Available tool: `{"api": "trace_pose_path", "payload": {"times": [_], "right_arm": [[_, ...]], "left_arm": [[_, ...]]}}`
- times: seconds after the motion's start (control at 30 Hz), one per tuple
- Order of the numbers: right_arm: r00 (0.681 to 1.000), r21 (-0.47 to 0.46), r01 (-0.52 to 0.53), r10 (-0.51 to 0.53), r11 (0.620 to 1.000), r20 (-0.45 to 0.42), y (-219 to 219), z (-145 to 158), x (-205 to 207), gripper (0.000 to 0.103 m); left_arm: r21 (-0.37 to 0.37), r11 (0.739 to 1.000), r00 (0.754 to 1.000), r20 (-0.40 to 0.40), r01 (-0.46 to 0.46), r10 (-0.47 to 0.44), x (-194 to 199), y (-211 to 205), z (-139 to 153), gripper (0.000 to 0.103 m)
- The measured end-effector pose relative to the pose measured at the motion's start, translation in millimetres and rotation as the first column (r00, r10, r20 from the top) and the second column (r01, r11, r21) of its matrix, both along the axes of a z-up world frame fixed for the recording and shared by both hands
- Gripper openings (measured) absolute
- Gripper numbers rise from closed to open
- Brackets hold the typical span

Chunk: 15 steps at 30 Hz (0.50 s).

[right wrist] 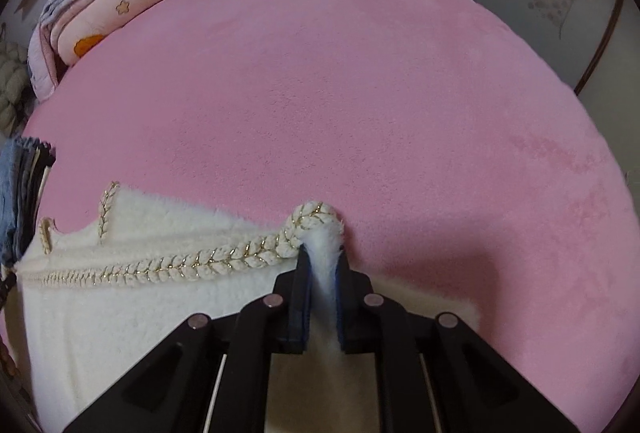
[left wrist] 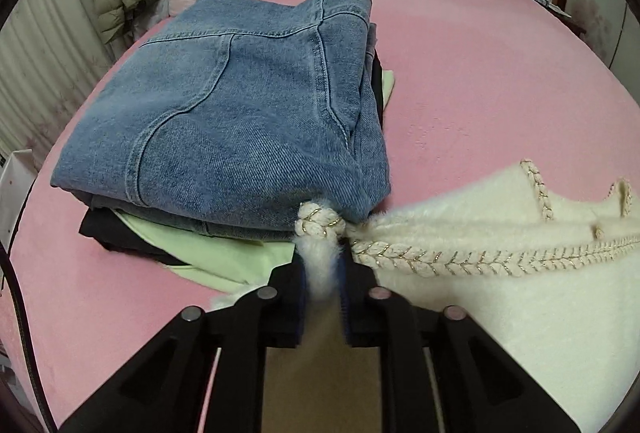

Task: Fold large clothes
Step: 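Open both grippers and press the folded cardigan flat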

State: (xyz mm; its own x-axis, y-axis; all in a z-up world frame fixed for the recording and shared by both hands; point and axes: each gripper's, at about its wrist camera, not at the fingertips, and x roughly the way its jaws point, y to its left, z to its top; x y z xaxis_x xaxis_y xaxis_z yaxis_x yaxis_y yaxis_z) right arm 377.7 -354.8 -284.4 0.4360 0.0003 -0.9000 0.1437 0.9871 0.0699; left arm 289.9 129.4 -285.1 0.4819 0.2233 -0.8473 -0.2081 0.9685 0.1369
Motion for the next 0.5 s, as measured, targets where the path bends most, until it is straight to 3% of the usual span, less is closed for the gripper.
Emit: {"api": "trace_pose_path", "payload": {"times": [0.07, 0.13, 0.23, 0.3, 0.4, 0.5], "right_arm": [[1.000, -0.047, -0.009, 0.008, 0.999, -0.017, 9, 12, 0, 0.017], [1.000, -0.085, -0.012, 0.010, 0.996, -0.016, 15, 27, -4, 0.018], [0.998, -0.056, -0.004, 0.007, 0.998, 0.057, 27, 64, -20, 0.025], [0.992, 0.004, -0.012, 0.011, 1.000, 0.126, 43, 87, -35, 0.038], [0.976, 0.111, -0.100, 0.075, 0.989, 0.204, 85, 105, -57, 0.040], [0.961, 0.177, -0.236, 0.202, 0.956, 0.190, 133, 97, -68, 0.040]], "left_arm": [[-0.012, 1.000, 1.000, -0.024, -0.013, 0.013, 1, 1, 7, 0.043], [-0.031, 0.999, 0.999, -0.024, -0.035, 0.035, -3, -1, 22, 0.059], [-0.052, 0.998, 0.999, 0.026, -0.041, 0.042, -17, -16, 51, 0.069], [-0.089, 0.996, 0.998, 0.057, -0.031, 0.036, -27, -32, 67, 0.075], [-0.183, 0.983, 0.996, 0.085, 0.022, -0.006, -43, -65, 80, 0.077], [-0.236, 0.969, 0.996, 0.067, 0.075, -0.061, -48, -101, 71, 0.077]]}}
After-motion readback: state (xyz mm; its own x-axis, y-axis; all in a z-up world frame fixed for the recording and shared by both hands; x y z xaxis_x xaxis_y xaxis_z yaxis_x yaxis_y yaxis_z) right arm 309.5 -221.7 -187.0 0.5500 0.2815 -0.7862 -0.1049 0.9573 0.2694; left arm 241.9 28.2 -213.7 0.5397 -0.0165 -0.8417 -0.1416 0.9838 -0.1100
